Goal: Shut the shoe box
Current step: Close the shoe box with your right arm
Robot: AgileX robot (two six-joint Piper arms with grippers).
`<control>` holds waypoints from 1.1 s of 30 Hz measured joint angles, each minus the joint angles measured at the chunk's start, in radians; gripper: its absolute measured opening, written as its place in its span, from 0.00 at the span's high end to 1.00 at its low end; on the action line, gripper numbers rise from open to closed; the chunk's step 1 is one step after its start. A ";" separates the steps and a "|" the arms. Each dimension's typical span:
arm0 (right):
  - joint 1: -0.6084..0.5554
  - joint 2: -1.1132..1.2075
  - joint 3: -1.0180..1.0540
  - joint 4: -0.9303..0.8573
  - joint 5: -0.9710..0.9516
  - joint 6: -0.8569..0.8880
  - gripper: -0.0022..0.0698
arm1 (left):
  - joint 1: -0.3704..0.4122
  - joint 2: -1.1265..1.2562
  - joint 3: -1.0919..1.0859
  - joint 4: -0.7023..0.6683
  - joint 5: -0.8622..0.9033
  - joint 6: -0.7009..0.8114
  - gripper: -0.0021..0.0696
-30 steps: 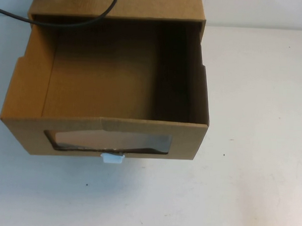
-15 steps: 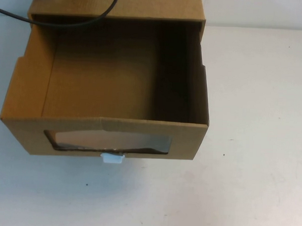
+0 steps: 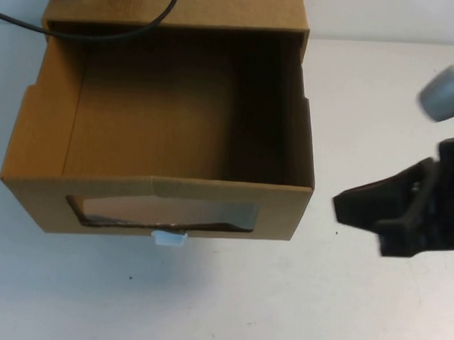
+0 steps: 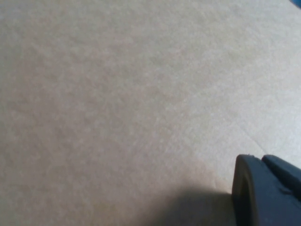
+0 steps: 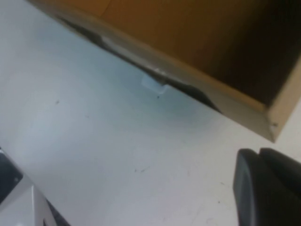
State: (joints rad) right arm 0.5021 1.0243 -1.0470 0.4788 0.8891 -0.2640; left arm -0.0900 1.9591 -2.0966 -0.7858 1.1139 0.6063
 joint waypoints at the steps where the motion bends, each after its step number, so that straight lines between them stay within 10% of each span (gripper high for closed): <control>1: 0.054 0.023 -0.014 -0.046 -0.016 0.040 0.98 | 0.000 0.000 0.000 -0.002 0.001 0.000 0.97; 9: 0.402 0.232 -0.133 -0.308 -0.130 0.272 0.99 | 0.000 0.002 0.000 -0.005 0.003 0.000 0.97; 33: 0.329 0.547 -0.443 -0.377 -0.207 0.295 0.99 | 0.000 0.002 0.000 -0.006 0.005 0.000 0.97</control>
State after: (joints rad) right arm 0.8310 1.5716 -1.4897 0.1017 0.6818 0.0306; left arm -0.0900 1.9614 -2.0966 -0.7917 1.1185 0.6063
